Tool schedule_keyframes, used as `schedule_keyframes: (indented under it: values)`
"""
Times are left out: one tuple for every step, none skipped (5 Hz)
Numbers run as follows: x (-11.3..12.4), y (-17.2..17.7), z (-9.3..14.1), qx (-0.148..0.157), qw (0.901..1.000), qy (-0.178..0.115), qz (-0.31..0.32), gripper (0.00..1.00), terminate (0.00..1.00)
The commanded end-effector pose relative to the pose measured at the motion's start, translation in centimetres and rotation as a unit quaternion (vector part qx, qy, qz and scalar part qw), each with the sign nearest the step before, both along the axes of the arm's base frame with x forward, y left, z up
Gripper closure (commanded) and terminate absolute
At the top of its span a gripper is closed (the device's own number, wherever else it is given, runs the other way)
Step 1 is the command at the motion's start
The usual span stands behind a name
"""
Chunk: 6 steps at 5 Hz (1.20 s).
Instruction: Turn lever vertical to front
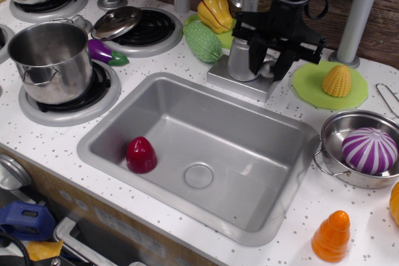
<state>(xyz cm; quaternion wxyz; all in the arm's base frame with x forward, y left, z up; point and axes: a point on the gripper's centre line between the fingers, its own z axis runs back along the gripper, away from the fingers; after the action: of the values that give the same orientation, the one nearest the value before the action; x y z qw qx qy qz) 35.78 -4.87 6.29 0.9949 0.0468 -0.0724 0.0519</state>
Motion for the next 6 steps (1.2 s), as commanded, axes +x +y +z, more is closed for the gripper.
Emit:
schedule_keyframes:
  values:
    - [0.3, 0.5, -0.4, -0.025, 0.9981, -0.052, -0.019, 1.00, 0.00]
    - [0.9, 1.0, -1.4, -0.024, 0.9974, -0.062, -0.028, 1.00, 0.00]
    - [1.7, 1.8, -1.7, -0.028, 0.9969, -0.061, -0.040, 1.00, 0.00]
    - [1.7, 0.9, 0.7, -0.025, 0.9991, -0.026, -0.023, 0.00, 0.00]
    - [1.3, -0.1, 3.5, -0.014, 0.9998, 0.014, -0.004, 0.00, 0.00]
    - [0.8, -0.7, 4.7, -0.012, 0.9997, 0.024, 0.001, 0.00, 0.00]
